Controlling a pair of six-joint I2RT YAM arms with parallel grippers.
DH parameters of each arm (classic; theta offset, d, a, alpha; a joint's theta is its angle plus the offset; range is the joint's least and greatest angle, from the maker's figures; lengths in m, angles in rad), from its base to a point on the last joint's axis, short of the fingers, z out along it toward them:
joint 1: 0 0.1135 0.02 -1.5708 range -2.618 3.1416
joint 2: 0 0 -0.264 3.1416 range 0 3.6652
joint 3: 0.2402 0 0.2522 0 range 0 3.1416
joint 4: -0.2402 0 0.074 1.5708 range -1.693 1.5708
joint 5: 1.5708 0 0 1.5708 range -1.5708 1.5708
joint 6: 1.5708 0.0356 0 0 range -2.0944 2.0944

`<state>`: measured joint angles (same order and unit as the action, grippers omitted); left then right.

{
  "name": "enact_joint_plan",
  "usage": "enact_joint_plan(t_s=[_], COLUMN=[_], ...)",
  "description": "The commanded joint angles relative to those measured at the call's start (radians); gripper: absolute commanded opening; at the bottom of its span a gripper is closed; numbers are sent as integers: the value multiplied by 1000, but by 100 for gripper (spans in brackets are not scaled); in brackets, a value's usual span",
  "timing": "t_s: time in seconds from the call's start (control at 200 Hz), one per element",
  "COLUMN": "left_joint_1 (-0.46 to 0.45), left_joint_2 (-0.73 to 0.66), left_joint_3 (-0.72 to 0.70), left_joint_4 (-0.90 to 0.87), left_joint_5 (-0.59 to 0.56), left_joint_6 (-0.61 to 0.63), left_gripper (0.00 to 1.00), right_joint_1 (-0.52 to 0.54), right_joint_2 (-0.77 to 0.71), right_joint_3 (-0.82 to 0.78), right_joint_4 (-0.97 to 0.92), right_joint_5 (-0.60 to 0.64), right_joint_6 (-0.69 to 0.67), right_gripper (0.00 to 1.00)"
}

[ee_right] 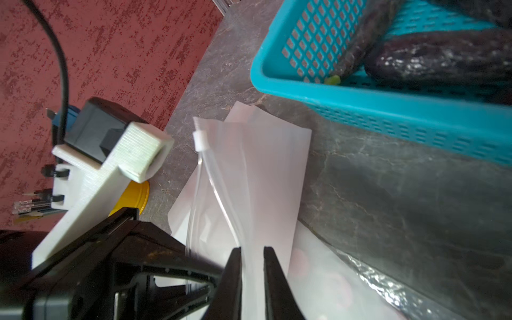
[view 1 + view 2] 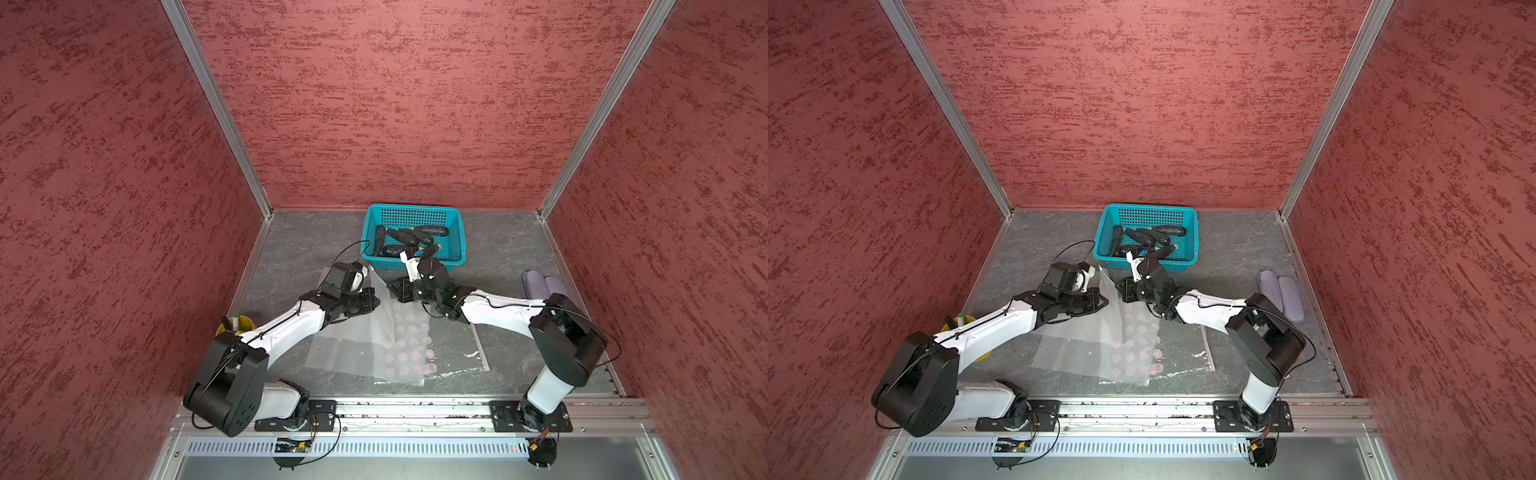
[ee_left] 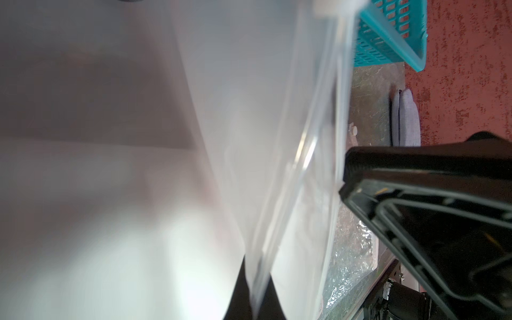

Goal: Place the eggplant in a zip-top bag and seal the zipper
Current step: Open the zipper food storage bag.

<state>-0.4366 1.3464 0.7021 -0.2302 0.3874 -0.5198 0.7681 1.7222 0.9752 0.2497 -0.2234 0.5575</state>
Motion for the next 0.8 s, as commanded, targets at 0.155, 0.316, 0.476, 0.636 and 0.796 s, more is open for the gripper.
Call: enact_joint_plan(t_s=[0.155, 0.316, 0.476, 0.636, 0.796], left_joint_1=[-4, -4, -5, -7, -7], left_joint_2=[-2, 25, 47, 27, 19], left_joint_3=[53, 79, 101, 109, 109], left_joint_4=[-88, -104, -115, -123, -136], left_joint_5=[-8, -6, 4, 1, -7], left_joint_6=[54, 72, 87, 89, 90], left_gripper=[0, 0, 0, 0, 0], right_joint_1=[16, 24, 29, 31, 34], right_joint_2=[42, 21, 10, 43, 63], right_joint_3=[22, 9, 3, 3, 13], right_joint_4=[5, 16, 24, 4, -27], right_joint_5=[-24, -20, -39, -18, 1], right_joint_6=[-21, -30, -38, -40, -54], right_gripper=[29, 42, 49, 44, 33])
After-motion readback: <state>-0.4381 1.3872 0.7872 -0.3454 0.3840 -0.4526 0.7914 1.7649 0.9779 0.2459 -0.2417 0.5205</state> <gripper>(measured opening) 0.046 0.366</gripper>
